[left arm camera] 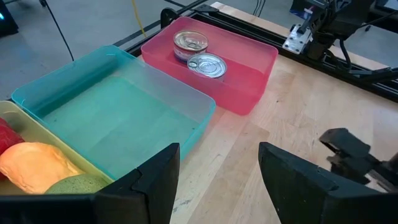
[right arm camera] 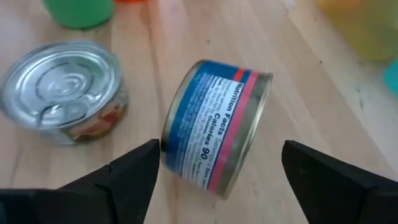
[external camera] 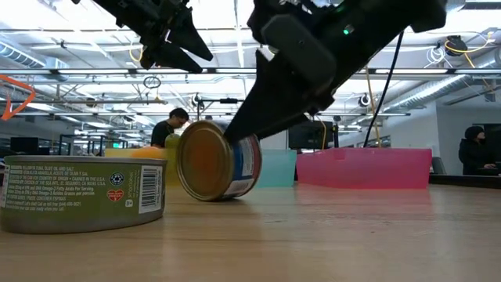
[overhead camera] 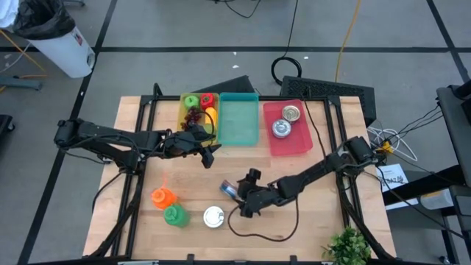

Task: Pick & Place Food Item
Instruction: Put the blue pink tuna can into the red bin

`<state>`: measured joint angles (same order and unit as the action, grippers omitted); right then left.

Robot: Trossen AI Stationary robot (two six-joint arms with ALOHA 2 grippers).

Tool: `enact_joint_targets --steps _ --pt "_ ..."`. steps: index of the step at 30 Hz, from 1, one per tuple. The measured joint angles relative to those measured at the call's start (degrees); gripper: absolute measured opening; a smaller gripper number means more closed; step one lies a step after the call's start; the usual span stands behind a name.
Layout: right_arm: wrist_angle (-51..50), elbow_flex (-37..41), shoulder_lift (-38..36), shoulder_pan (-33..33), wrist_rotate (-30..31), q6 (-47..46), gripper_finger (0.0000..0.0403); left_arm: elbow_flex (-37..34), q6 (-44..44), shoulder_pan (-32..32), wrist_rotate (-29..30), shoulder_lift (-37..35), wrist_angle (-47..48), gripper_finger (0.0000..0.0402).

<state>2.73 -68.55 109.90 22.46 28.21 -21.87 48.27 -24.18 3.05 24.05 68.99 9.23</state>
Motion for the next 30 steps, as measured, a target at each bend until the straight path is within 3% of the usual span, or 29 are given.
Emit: enact_joint_targets --steps 5,10,20,30 --pt "0.60 0.00 0.69 -0.66 -0.56 -0.02 0.0320 0.00 0.05 -0.02 0.01 0.00 0.00 0.0228" --pt "4.86 -0.02 0.62 -0.63 -5.87 -2.40 0.0320 0.00 0.07 -0.02 0.01 0.00 0.00 0.0228" --pt "6.13 0.94 2.60 -1.39 -1.02 -0.03 0.0320 -0.02 -0.34 -0.02 0.02 0.00 -0.20 0.0228" --pt "4.04 0.85 3.69 -3.44 -1.23 0.14 0.0320 -0.02 -0.11 -0.02 0.02 0.00 -0.10 0.0228"
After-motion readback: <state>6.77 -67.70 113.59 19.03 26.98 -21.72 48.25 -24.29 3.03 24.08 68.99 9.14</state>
